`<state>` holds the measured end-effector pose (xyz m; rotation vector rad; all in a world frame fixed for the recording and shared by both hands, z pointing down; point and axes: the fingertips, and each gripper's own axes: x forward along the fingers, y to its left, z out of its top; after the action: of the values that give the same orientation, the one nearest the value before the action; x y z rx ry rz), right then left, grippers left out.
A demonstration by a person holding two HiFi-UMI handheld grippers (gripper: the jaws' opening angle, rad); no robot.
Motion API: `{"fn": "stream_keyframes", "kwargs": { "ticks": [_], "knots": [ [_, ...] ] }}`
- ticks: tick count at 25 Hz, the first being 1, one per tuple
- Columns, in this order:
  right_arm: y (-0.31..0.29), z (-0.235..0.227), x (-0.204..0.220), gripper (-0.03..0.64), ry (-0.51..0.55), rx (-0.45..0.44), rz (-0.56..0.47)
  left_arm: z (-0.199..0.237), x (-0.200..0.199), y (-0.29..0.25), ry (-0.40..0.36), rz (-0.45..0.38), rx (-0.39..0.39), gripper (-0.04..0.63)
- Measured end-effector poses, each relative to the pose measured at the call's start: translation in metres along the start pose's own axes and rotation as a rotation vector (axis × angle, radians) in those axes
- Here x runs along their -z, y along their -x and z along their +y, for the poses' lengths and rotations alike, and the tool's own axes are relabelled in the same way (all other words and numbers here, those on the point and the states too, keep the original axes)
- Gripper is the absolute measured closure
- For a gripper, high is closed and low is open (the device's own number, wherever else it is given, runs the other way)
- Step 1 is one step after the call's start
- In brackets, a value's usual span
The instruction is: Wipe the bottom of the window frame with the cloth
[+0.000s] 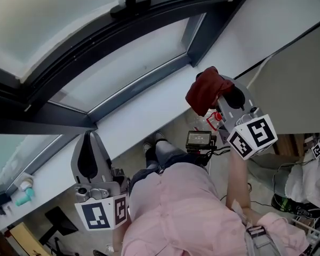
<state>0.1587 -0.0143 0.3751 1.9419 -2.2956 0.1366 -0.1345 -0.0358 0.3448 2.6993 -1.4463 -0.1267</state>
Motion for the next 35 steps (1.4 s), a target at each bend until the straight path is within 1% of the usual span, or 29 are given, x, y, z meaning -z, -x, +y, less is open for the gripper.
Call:
{"fn": "stream_keyframes", "kwargs": {
  "ticks": [7, 12, 15, 19, 24, 29, 32, 35],
  "knots": [
    [0.017, 0.004, 0.004, 0.557, -0.018, 0.015, -0.013, -0.003, -0.001, 0.008, -0.013, -0.002, 0.004, 0.601],
    [0.024, -0.006, 0.005, 0.555, -0.023, 0.043, -0.019, -0.008, 0.002, 0.007, -0.016, 0.004, 0.003, 0.601],
    [0.024, -0.009, 0.004, 0.555, -0.024, 0.039, -0.023, -0.012, 0.003, 0.006, -0.015, 0.005, -0.003, 0.601],
    [0.015, -0.016, 0.001, 0.555, -0.017, 0.009, -0.016, -0.015, 0.006, -0.002, -0.005, 0.015, -0.03, 0.601],
    [-0.002, -0.036, -0.002, 0.555, -0.007, -0.042, -0.009, -0.021, 0.013, -0.023, -0.002, 0.023, -0.08, 0.601],
    [-0.008, -0.069, -0.005, 0.555, 0.004, -0.096, -0.014, -0.049, 0.013, -0.047, -0.019, 0.019, -0.121, 0.601],
    [-0.015, -0.094, -0.01, 0.555, 0.001, -0.129, -0.043, -0.069, 0.012, -0.067, -0.041, 0.005, -0.145, 0.601],
    [-0.019, -0.118, -0.014, 0.555, -0.001, -0.152, -0.061, -0.09, 0.011, -0.085, -0.065, -0.001, -0.153, 0.601]
  ]
}}
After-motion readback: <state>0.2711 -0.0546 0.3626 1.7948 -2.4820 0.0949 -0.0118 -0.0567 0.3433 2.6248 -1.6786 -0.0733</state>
